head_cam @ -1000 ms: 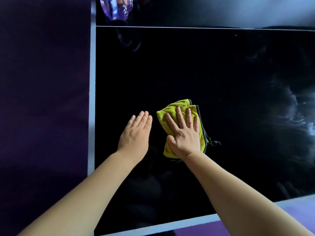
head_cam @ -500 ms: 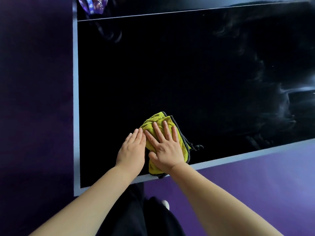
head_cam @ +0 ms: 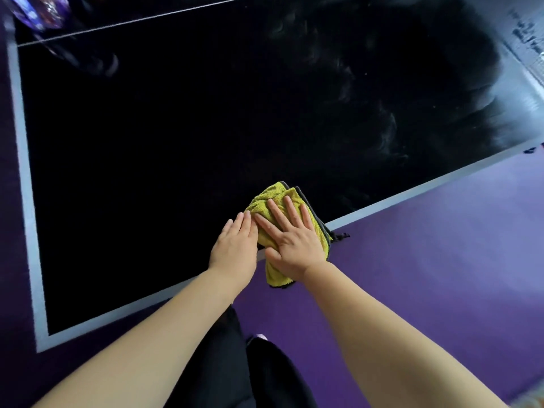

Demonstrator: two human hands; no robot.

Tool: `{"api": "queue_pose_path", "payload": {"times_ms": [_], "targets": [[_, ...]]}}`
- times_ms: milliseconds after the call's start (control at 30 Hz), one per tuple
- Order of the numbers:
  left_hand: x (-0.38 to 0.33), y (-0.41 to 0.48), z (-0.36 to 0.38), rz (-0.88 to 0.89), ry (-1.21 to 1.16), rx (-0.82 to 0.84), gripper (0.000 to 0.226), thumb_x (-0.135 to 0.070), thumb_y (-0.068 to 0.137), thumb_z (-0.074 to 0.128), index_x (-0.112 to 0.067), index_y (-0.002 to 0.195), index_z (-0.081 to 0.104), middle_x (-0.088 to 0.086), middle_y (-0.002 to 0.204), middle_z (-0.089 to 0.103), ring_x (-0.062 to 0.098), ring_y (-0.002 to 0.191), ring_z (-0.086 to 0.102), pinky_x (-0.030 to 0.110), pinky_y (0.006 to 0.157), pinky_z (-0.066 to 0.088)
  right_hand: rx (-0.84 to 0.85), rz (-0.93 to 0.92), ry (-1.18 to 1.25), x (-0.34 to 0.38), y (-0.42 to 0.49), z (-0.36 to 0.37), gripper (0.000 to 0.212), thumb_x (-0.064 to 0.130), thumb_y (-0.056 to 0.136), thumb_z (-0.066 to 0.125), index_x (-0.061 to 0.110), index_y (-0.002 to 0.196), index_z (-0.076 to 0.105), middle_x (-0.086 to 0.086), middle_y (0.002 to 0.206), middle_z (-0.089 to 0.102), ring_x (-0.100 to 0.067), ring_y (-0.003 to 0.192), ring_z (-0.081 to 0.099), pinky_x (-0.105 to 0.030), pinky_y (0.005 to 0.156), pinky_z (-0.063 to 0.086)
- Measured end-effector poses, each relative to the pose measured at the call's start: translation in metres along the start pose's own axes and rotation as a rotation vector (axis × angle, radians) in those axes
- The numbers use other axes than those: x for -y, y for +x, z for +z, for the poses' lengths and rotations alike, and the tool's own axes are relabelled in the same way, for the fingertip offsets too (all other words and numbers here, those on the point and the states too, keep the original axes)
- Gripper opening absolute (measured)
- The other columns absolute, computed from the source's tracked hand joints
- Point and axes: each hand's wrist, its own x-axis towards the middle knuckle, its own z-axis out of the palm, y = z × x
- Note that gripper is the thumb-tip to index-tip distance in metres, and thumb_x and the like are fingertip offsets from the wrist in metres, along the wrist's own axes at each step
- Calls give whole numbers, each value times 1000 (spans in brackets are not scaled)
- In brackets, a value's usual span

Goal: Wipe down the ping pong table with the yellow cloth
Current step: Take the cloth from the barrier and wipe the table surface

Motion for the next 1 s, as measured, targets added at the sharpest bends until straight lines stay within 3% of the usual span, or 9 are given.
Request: {"api": "queue_pose_path", "payload": {"times_ms": [200,433,600,800,1000], "targets": [[-54,56,-25,103,63,17,62,-27,101,34,-4,149,2,14,158,-1,25,145,-1,37,119,2,-16,115,34,-75,-7,-14,69,53,79,10,48,145,-8,10,162,-10,-21,146,-24,-46,118,-17],[-117,136,-60,208,101,-7,58,-20,101,30,-5,149,2,13,158,0,24,145,-1,38,119,3,-30,237,66,-168,1,-37,72,55,78,10,48,149,-4,14,155,-21,-19,145,-28,-44,116,-21],[-161,199,-89,262,114,-10,56,-19,101,26,-4,149,1,15,157,0,26,145,-1,38,119,3,10,266,69,-244,14,-62,71,57,78,11,49,145,-11,13,155,-23,-20,143,-31,-43,116,-22],[-193,251,-114,296,195,22,57,-21,101,23,0,148,-2,18,157,-3,28,145,-3,40,118,0,28,185,24,-313,32,-81,74,56,81,19,44,151,-3,9,160,-15,-22,145,-28,-45,116,-20],[-201,262,-120,275,202,8,57,-21,101,25,2,147,2,21,156,3,31,145,0,42,118,0,62,1,-65,-348,48,-90,74,54,87,26,41,152,-8,5,160,-18,-23,145,-29,-48,117,-17]]}}
